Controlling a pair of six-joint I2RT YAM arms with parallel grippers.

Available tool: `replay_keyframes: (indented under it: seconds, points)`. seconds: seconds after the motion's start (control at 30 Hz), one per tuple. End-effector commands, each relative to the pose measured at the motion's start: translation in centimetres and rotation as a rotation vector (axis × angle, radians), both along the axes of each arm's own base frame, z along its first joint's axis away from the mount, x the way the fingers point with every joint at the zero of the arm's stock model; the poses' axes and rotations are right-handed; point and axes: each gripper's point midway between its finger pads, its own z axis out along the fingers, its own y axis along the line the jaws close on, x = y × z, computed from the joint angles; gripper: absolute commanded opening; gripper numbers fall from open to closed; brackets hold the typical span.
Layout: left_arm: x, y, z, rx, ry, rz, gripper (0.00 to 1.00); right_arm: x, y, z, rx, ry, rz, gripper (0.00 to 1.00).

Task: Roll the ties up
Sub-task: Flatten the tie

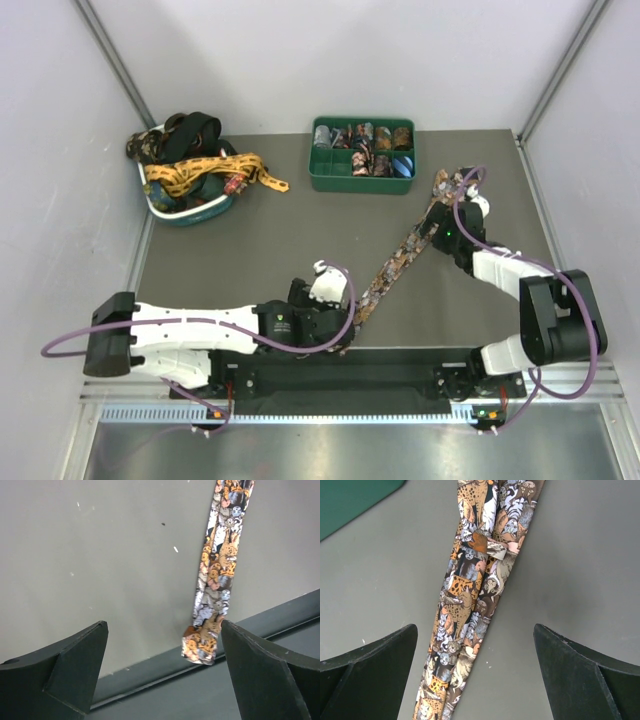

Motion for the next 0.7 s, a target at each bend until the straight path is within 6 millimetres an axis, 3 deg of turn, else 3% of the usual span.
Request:
replay_keyframes:
  seconds: [0.0, 0.2, 0.3, 0.53, 0.67]
  points:
    - [0.5, -1.4, 1.1, 0.104, -0.071, -0.151, 0.99, 1.6, 1.0, 1.8, 0.002, -0.061, 0.035, 0.99]
    - [-1.4, -5.6, 0.1, 0.093, 0.004, -0.341, 0.99, 1.7, 1.2, 1.6, 0.004, -0.054, 0.047, 0.99]
    - [-1.2, -6.8, -0.5, 0.082, 0.014, -0.368, 0.99, 1.8, 1.2, 1.7, 0.006, -0.057, 0.046, 0.99]
    - [0.1, -8.3, -2.9, 0.058, 0.112, -0.391, 0.98, 1.7, 0.8, 1.1, -0.006, -0.025, 0.022, 1.00]
    - [0.6, -8.5, -5.6, 0.113, 0.169, -0.395, 0.97, 1.7, 1.0, 1.1, -0.005, -0.025, 0.025, 1.00]
